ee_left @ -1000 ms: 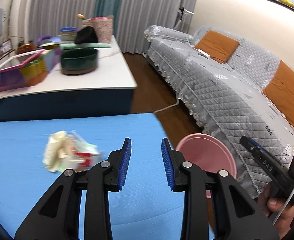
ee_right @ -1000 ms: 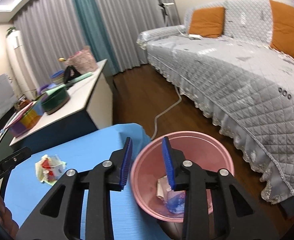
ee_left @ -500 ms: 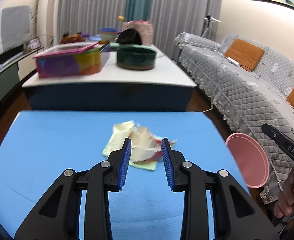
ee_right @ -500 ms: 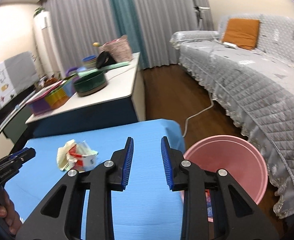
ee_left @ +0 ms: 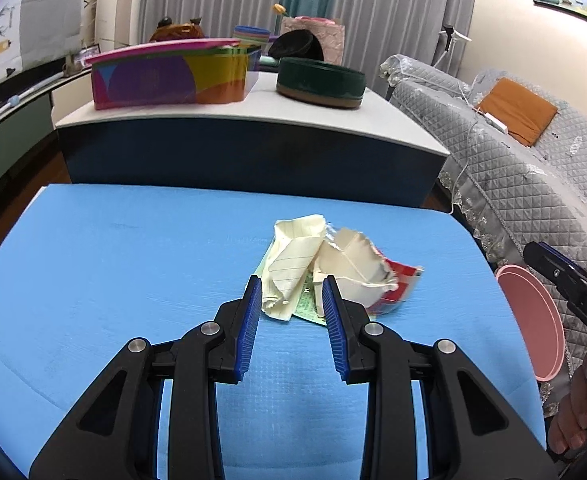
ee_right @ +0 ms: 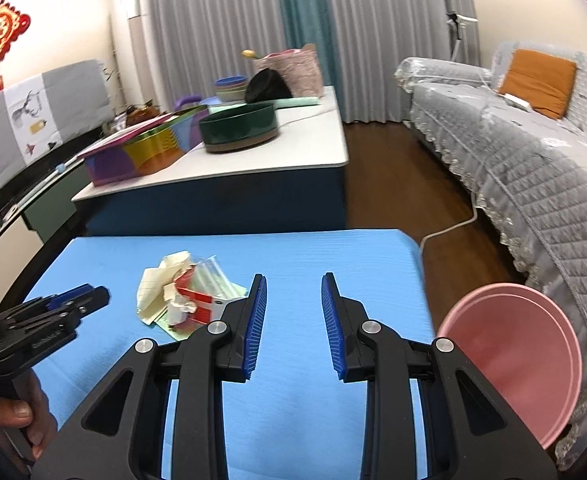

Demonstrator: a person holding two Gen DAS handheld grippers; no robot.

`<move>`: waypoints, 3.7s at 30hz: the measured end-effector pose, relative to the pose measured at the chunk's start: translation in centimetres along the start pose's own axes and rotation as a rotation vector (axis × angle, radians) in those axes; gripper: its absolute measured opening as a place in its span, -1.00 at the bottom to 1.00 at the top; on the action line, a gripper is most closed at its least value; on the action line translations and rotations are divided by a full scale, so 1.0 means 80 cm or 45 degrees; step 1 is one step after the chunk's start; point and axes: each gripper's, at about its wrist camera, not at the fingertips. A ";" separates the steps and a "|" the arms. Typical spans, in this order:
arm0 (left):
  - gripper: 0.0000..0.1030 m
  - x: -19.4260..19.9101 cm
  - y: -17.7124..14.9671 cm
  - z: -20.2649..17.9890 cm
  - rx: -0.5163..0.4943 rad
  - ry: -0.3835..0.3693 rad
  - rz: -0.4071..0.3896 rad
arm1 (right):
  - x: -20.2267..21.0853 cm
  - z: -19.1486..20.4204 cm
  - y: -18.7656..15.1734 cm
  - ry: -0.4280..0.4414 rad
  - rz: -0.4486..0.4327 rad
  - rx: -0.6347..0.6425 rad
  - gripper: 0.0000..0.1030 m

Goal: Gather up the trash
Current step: 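Move both open tools back over the table toward the white paper trash, then grasp the crumpled white paper with the left tool while the right tool grasps the red-white carton, then carry the white paper and red-white carton over the pink bin with both tools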

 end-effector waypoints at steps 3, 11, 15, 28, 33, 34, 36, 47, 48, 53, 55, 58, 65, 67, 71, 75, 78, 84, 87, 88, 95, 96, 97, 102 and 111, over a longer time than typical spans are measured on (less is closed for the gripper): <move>-0.40 -0.012 -0.001 0.005 0.012 -0.006 0.021 | -0.010 0.012 -0.001 0.026 0.007 0.037 -0.44; -0.40 -0.040 -0.005 0.009 0.041 -0.046 0.090 | -0.040 0.043 -0.006 0.128 0.040 0.132 -0.31; -0.37 -0.049 -0.007 0.009 0.044 -0.060 0.112 | -0.055 0.056 -0.010 0.179 0.070 0.175 -0.11; -0.37 -0.071 -0.007 0.013 0.095 -0.093 0.172 | -0.096 0.066 -0.002 0.271 0.150 0.241 0.15; -0.38 -0.074 -0.007 0.014 0.094 -0.093 0.183 | -0.109 0.075 -0.008 0.307 0.206 0.257 0.15; -0.38 -0.075 -0.007 0.015 0.096 -0.093 0.187 | -0.111 0.077 -0.009 0.311 0.215 0.264 0.15; -0.38 -0.075 -0.008 0.015 0.098 -0.091 0.192 | -0.110 0.079 -0.012 0.315 0.221 0.276 0.15; -0.84 -0.080 -0.008 0.022 0.132 -0.065 0.239 | -0.098 0.084 -0.023 0.357 0.264 0.345 -0.60; -0.89 -0.080 -0.008 0.021 0.128 -0.064 0.238 | -0.096 0.084 -0.023 0.363 0.263 0.348 -0.65; -0.98 -0.073 -0.006 0.020 0.117 -0.052 0.217 | -0.079 0.081 -0.022 0.379 0.239 0.345 -0.92; -0.98 -0.069 -0.006 0.023 0.130 -0.063 0.206 | -0.070 0.077 -0.019 0.397 0.226 0.313 -0.92; -0.96 -0.064 -0.004 0.026 0.137 -0.073 0.180 | -0.056 0.073 -0.015 0.401 0.203 0.287 -0.92; -0.18 -0.065 0.002 0.023 0.123 -0.056 0.130 | -0.030 0.058 -0.013 0.389 0.174 0.265 -0.92; -0.09 -0.067 0.007 0.020 0.118 -0.060 0.114 | -0.026 0.050 -0.013 0.374 0.170 0.252 -0.92; -0.09 -0.080 0.011 0.019 0.105 -0.039 0.124 | -0.024 0.032 -0.013 0.343 0.173 0.213 -0.92; -0.09 -0.094 0.013 0.019 0.097 -0.028 0.132 | -0.023 0.018 -0.010 0.313 0.168 0.181 -0.92; -0.32 -0.101 0.013 0.018 0.083 -0.030 0.146 | -0.022 0.011 -0.010 0.287 0.172 0.163 -0.92; -0.86 -0.093 0.012 0.011 0.054 -0.036 0.150 | -0.016 -0.005 -0.007 0.222 0.167 0.108 -0.92; -0.90 -0.083 0.013 0.009 0.055 -0.035 0.138 | -0.007 -0.013 -0.004 0.184 0.151 0.079 -0.92; -0.90 -0.079 0.012 0.007 0.052 -0.033 0.133 | -0.003 -0.015 -0.004 0.170 0.144 0.074 -0.92; -0.90 -0.043 0.011 -0.009 0.013 -0.044 0.086 | 0.033 -0.025 -0.002 0.130 0.101 0.057 -0.92; -0.90 -0.039 0.012 -0.011 0.008 -0.045 0.080 | 0.038 -0.026 -0.002 0.126 0.094 0.056 -0.92; -0.90 -0.032 0.012 -0.014 0.001 -0.048 0.070 | 0.045 -0.027 -0.003 0.121 0.086 0.053 -0.92; -0.90 -0.002 0.010 -0.029 -0.037 -0.066 0.027 | 0.073 -0.032 -0.009 0.102 0.056 0.027 -0.92; -0.90 0.039 0.000 -0.047 -0.073 -0.101 -0.023 | 0.113 -0.044 -0.020 0.053 0.009 0.006 -0.92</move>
Point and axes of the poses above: each gripper's, at about its wrist camera, not at the fingertips, and x roughly against the way its jaws point, z to its left, y to its top, and after that the axes turned 3 degrees about -y, right-handed
